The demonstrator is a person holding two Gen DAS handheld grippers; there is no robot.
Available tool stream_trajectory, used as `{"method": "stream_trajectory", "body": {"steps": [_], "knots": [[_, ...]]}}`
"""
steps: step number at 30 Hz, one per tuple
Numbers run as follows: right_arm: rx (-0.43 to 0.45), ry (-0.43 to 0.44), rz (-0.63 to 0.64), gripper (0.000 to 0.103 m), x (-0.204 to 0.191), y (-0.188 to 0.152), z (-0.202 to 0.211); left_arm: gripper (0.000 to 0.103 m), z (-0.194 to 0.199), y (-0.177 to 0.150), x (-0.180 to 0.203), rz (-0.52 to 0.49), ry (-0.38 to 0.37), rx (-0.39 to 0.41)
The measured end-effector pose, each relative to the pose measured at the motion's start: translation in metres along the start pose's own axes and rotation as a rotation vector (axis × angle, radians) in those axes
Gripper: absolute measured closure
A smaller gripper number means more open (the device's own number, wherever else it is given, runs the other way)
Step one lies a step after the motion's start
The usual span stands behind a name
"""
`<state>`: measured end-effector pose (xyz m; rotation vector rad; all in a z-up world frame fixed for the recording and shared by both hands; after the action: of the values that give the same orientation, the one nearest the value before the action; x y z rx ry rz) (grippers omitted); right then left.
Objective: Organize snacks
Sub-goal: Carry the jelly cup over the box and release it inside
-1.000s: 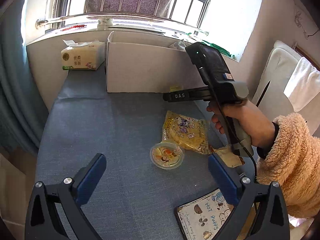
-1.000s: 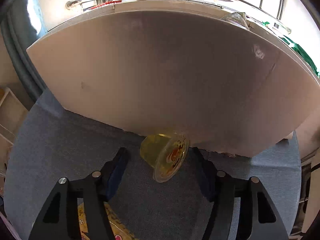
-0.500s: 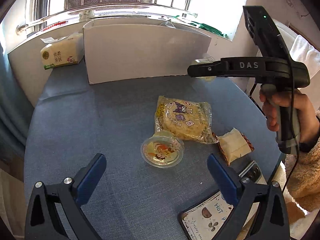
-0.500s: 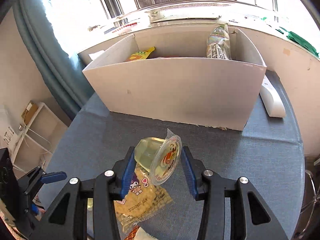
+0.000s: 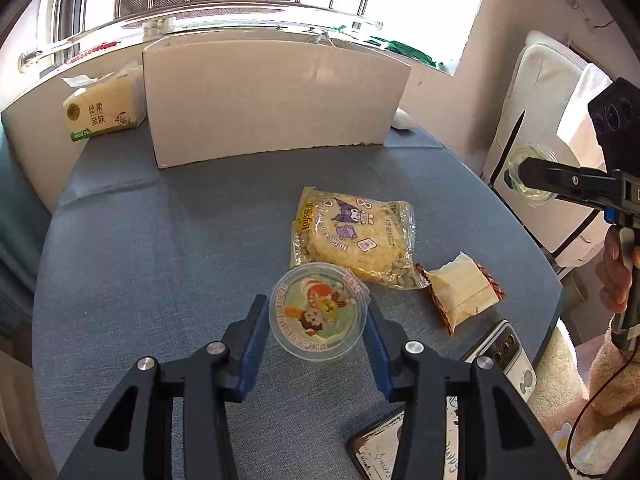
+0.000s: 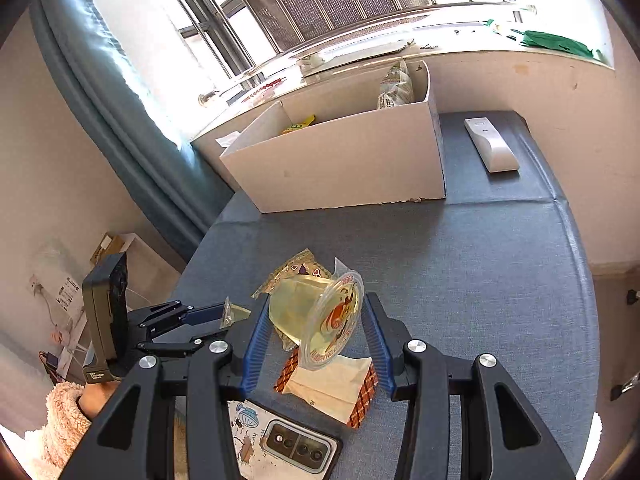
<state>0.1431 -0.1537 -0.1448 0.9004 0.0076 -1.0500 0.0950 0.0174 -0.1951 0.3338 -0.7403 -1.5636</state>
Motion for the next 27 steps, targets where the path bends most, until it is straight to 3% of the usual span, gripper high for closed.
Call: {"method": "stream_trajectory", "body": {"steps": [7,16,21,25,26,27], "knots": [[0.037,0.057,-0.036,0.054,0.004,0.025,0.006,0.056,0.039,0.053,-0.007,0.027,0.0,0.161],[0.143,0.062,0.05,0.054,-0.017,0.126,-0.005,0.056,0.069,0.166,-0.028,0.036,-0.001,0.355],[0.147,0.021,0.08,0.054,-0.021,0.183,-0.04,0.056,0.042,0.231,-0.051,0.064,0.014,0.385],[0.134,-0.044,0.059,0.054,-0.008,0.218,-0.075,0.055,0.012,0.265,-0.068,0.093,0.044,0.376],[0.121,-0.055,0.068,0.053,-0.006,0.223,-0.083,0.051,0.004,0.269,-0.073,0.107,0.064,0.351],[0.111,-0.062,0.069,0.043,-0.004,0.227,-0.089,0.043,-0.004,0.27,-0.078,0.127,0.08,0.324]]}}
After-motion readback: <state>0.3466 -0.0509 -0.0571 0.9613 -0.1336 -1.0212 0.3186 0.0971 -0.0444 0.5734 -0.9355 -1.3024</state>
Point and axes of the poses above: each gripper's, at about its wrist camera, not at the fingertips, and z roughly against the way its jaws point, x to its right, y to its top, the point moved 7 cm from there along -z, roughly the way its jaws point, and after that the axes turned 1 degree about z, right-handed, at the moved point
